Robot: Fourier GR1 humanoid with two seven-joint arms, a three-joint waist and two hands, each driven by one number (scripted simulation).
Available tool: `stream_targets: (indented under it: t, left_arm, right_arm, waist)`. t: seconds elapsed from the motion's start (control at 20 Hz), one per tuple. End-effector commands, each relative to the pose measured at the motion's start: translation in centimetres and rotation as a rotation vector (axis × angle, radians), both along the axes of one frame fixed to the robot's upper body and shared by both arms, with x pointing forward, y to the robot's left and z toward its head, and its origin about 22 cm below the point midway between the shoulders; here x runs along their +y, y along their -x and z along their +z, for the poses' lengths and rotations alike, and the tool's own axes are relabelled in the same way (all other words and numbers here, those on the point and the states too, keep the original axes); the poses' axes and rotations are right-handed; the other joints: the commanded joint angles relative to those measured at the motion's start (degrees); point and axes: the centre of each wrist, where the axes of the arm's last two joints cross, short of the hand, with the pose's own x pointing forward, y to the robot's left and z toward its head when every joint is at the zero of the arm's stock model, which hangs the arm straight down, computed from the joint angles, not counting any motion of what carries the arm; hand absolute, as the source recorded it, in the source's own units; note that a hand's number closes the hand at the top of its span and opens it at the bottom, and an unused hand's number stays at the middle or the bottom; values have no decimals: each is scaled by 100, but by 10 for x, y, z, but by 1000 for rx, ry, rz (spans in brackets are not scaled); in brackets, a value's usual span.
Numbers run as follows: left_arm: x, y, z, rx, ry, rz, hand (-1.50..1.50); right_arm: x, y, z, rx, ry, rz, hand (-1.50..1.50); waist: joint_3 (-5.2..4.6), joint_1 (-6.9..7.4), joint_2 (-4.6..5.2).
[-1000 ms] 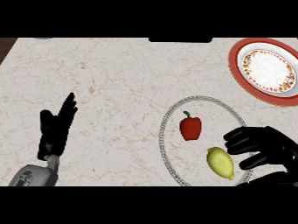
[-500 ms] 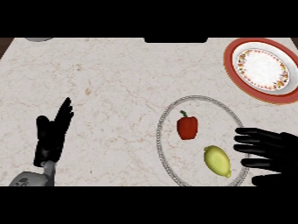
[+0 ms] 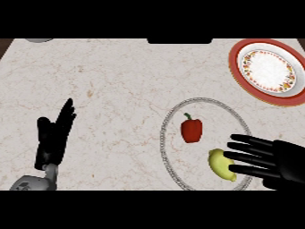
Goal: Pick the lemon from the placemat and place it in the plate
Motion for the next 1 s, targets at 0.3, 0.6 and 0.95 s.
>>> stream_targets:
  t: [0.3, 0.6, 0.95]
  left_arm:
    - [19, 3, 3, -8, -8, 5, 0]
    - [5, -7, -4, -2, -10, 8, 0]
    - [0, 14, -7, -9, 5, 0, 0]
  right_arm:
    - [25, -9, -27, -31, 68, -1, -150]
    - [24, -12, -33, -21, 118, 10, -150]
    - [28, -14, -58, -9, 138, 8, -150]
  waist:
    - [0, 13, 6]
    - [-1, -4, 8]
    - [0, 20, 7]
